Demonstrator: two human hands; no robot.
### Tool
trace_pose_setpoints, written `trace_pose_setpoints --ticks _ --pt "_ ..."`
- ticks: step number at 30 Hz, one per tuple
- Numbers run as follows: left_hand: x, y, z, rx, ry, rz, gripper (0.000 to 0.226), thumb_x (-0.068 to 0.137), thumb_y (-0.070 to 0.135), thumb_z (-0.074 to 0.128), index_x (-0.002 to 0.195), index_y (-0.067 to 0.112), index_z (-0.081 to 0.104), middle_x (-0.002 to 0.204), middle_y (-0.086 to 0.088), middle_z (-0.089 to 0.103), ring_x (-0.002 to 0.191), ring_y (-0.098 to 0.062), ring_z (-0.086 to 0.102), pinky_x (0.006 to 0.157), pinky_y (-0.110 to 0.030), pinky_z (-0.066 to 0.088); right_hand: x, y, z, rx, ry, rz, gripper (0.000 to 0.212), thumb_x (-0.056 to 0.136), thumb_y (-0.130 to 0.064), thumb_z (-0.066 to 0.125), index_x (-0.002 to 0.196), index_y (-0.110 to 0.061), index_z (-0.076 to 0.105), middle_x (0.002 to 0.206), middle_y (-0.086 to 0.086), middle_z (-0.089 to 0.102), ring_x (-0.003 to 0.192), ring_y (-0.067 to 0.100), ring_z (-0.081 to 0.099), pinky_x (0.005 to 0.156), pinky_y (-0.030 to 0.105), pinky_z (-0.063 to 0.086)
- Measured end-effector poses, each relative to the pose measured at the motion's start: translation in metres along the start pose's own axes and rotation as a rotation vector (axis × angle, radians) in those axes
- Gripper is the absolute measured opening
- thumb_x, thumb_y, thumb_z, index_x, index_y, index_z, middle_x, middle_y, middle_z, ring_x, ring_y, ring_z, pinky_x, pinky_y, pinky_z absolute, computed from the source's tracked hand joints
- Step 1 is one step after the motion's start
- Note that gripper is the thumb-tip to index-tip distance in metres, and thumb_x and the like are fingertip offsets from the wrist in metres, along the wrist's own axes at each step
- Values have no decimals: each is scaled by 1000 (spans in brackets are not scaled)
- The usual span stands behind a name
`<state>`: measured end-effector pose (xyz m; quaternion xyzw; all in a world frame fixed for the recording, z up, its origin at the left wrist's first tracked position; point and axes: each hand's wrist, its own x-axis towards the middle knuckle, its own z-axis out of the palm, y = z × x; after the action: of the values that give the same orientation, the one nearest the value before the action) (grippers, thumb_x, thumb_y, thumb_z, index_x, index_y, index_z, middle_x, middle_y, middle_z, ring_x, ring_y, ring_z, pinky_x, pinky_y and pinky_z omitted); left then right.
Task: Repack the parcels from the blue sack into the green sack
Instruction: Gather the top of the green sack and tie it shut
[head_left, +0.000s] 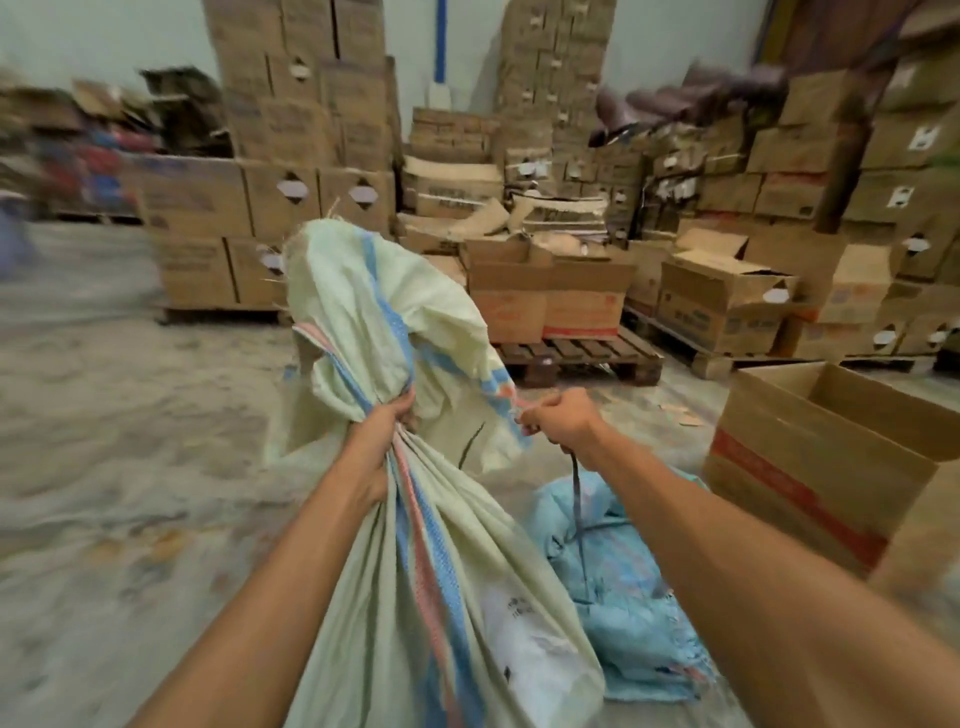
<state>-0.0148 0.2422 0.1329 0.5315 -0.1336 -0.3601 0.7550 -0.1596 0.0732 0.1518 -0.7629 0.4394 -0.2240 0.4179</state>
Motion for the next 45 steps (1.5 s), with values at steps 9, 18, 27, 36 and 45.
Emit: trace_pose_setpoints --ticks 9,18,27,36,45 --pt "24 -5 -35 277 349 180 61 83 51 71 133 18 59 127 4 60 115 -21 58 97 -31 44 9 -35 65 57 -270 -252 13 85 -15 74 73 -15 78 71 0 73 60 -1 63 56 16 45" --pt "33 -3 -35 457 253 196 72 75 75 63 119 18 71 122 4 69 107 -17 64 100 -35 48 29 -58 60 42 -504 -403 11 90 -15 70 89 -9 79 73 -1 68 44 -6 48 42 9 33" --pt "28 6 -28 1278 506 559 95 72 86 45 149 33 37 152 6 44 139 -23 40 114 -41 32 30 -55 54 -152 -397 -411 14 82 -13 69 75 -7 79 79 5 77 77 12 70 69 29 59" --pt "0 35 -13 1780 599 265 99 74 92 27 139 21 53 129 -8 65 121 -29 59 96 -33 47 -15 -50 56 122 -664 -217 13 88 -7 57 85 -5 70 65 5 65 43 9 32 39 17 21" --pt "-18 63 -65 1717 367 -52 131 47 107 25 149 26 41 148 -5 49 132 -27 50 105 -36 41 -61 -43 114 451 -863 -176 20 99 -13 53 81 -18 62 99 3 78 45 9 42 37 17 24"
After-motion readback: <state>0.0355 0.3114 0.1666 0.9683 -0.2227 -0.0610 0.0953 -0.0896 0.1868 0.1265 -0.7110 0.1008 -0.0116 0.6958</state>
